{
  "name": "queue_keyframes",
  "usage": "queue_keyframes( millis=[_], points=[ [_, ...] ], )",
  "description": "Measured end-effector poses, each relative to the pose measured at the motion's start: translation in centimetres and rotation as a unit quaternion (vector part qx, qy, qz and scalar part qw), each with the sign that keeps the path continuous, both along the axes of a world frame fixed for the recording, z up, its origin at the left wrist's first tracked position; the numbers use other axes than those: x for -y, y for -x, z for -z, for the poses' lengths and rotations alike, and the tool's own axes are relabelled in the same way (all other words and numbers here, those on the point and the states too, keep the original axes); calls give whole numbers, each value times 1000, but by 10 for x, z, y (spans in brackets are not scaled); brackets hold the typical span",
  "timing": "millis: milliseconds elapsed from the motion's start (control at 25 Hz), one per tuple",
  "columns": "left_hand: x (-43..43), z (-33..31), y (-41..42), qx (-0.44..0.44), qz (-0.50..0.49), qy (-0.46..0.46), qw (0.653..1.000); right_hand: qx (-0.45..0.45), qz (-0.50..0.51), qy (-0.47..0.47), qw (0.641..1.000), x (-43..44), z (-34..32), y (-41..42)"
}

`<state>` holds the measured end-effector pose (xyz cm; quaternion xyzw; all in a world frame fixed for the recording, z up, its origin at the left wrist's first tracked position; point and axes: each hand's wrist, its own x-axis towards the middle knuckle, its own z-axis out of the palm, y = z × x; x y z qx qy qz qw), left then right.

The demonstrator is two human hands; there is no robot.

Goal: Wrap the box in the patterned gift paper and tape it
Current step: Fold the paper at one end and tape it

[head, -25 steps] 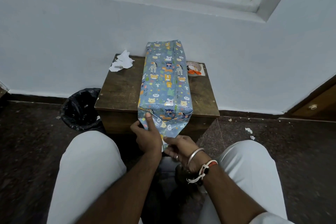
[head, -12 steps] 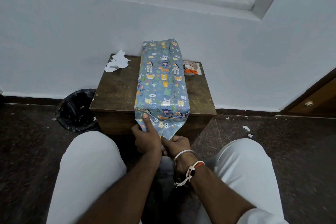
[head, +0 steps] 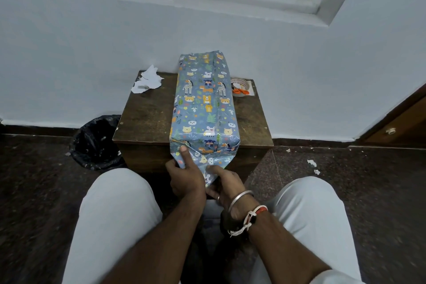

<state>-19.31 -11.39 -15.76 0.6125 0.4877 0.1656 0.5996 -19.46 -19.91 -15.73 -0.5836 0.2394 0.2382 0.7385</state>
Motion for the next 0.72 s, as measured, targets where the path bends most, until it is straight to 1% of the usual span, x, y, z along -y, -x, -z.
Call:
queue_keyframes(
  millis=[80,160,280,360,520,640,720],
  points=[
    [1,-1,1,-4,0,4,1000,42,33,-36,998,-7,-1,0],
    [1,-2,1,-9,8,8,1000,78,69,-45,994,-15,-2,1],
    [0,-4,4,0,23,9,1000,64,102,-39,992,-19,0,-3],
    [-2,0,6,28,40,23,999,52,106,-36,992,-19,0,-6],
    [-14,7,12,120,94,119,981,47,97,-28,994,-17,0,-11],
    [-25,4,14,151,127,195,961,42,79,-32,995,-12,1,-14],
    [-30,5,13,164,134,216,953,48,64,-27,996,-8,1,-14]
  ],
)
